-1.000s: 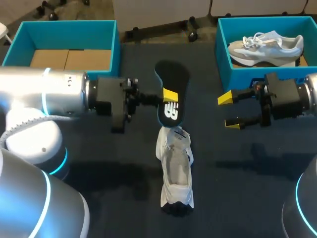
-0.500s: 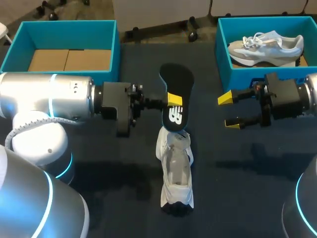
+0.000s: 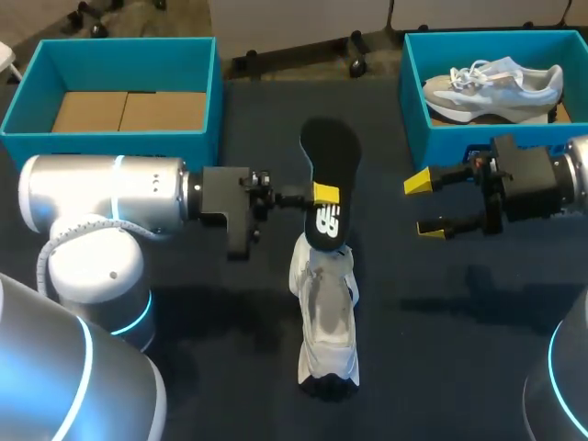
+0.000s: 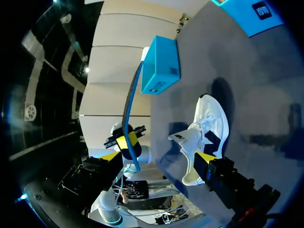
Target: Take the shoe out of the shoebox, open the shoe tongue, remove and reinsert the insole, then place the shoe into the shoebox
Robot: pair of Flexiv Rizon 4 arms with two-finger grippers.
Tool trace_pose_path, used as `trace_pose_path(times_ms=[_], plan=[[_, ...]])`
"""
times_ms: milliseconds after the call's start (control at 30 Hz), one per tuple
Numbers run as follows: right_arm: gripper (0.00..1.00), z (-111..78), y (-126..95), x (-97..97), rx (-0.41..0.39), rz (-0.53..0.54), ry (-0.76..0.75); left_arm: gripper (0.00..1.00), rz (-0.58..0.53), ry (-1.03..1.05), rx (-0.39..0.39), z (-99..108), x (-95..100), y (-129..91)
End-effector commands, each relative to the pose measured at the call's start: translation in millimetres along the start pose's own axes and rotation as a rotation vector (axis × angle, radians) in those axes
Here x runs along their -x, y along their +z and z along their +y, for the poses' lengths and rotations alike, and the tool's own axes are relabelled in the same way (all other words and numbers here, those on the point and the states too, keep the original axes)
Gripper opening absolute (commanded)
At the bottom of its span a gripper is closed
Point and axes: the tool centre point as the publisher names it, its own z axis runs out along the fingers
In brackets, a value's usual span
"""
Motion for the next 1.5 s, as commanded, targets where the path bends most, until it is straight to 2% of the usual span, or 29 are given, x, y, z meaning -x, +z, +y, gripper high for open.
trace_pose_path(times_ms=[33,867,1000,1200,1500], plan=[[1.00,-0.2,1,0.4,0.001,0.000,-0.001,0.00,-0.027,0.038,0.005,1,-3.1,10],[1.00,-0.2,1,0.4,0.001,0.000,-0.001,0.00,-0.030,0.054,-0.005,-4,-2.1,12],[1.00,4.9,14,-8.7,0.035,0.020,0.041,0.00,-0.030,0.054,-0.005,-4,-2.1,12],[1.00,6.0,33,-27.5,0.075,0.066,0.008,0.00,-0.030,0.054,-0.005,-4,-2.1,12],[1.00,33.9,47,-35.4,0.119,0.114,-0.008,0.00,-0.030,0.054,-0.005,-4,-2.1,12]])
